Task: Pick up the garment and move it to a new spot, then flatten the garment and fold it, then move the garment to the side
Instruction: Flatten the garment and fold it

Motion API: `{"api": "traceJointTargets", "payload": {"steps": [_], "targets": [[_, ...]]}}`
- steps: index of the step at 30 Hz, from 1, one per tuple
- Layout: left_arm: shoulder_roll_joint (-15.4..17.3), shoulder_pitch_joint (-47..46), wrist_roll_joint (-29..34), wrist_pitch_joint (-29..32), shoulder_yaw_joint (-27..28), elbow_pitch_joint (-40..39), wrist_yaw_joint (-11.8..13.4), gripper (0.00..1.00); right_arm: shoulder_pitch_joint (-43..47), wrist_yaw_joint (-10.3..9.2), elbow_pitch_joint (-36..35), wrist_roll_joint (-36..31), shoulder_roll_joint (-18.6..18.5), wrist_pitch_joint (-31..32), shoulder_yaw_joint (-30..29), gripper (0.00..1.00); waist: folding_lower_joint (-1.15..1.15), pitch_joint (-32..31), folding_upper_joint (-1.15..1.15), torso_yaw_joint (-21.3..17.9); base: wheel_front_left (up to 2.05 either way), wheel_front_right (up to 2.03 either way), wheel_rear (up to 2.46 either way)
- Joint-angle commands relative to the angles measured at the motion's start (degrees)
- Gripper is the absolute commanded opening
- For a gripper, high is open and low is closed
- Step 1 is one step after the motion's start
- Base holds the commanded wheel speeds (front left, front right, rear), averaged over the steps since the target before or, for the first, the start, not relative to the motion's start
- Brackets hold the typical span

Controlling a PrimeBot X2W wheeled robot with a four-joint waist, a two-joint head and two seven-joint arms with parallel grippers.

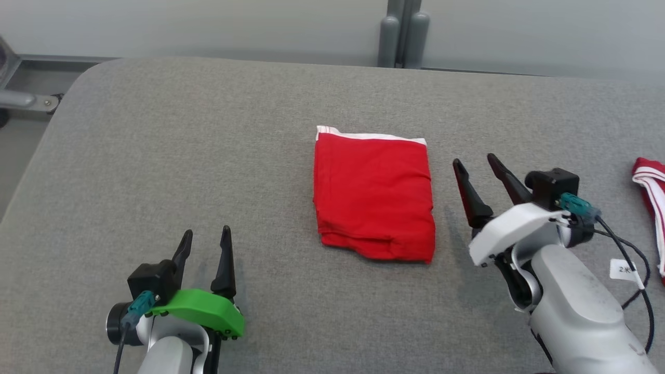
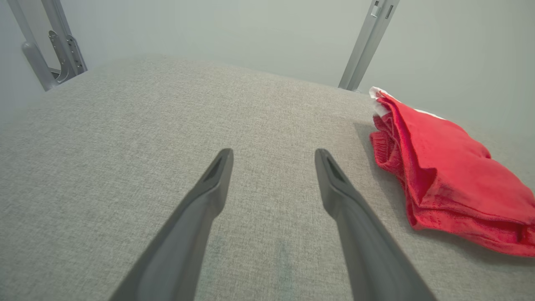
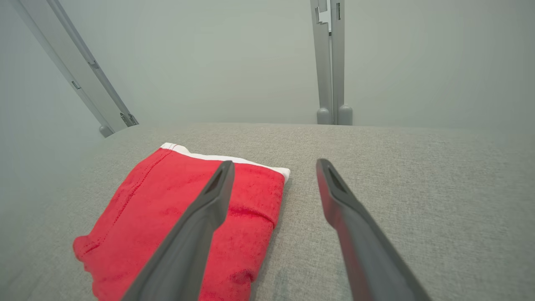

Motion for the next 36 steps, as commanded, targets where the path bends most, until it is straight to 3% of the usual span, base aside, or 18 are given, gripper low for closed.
{"api": "traceJointTargets", "payload": {"steps": [1,7,15,19,36], "targets": [[0.2,1.2,0.6,0.0,0.7,-0.1,-0.2,1.0,1.8,-0.02,-0.9,-1.6,-0.3,-0.1,-1.5,1.0,0.0,-1.4,0.0,-3.2,0.0,0.0,0.0],[0.2,2.6,3.0,0.0,3.7,-0.2,-0.8,1.0,10.0,-0.02,-5.5,-8.4,0.0,-0.1,-12.3,1.0,0.0,-2.9,0.0,-6.6,0.0,0.0,0.0],[0.2,6.0,6.4,0.0,8.0,-0.9,-0.8,1.0,17.4,-0.02,-8.0,-14.2,2.3,-0.1,-19.8,1.0,0.0,-5.4,0.0,-9.6,0.0,0.0,0.0],[0.2,7.5,7.8,0.0,9.6,-1.9,-0.9,1.0,19.5,-0.02,-9.6,-14.6,3.0,-0.2,-21.2,1.0,0.0,-6.5,0.0,-9.8,0.0,0.0,0.0],[0.2,12.4,9.1,0.0,12.1,-4.8,-1.5,1.0,23.7,-0.02,-11.6,-14.1,5.3,-0.1,-17.1,1.0,0.0,-9.2,0.0,-9.0,0.0,0.0,0.0]]}}
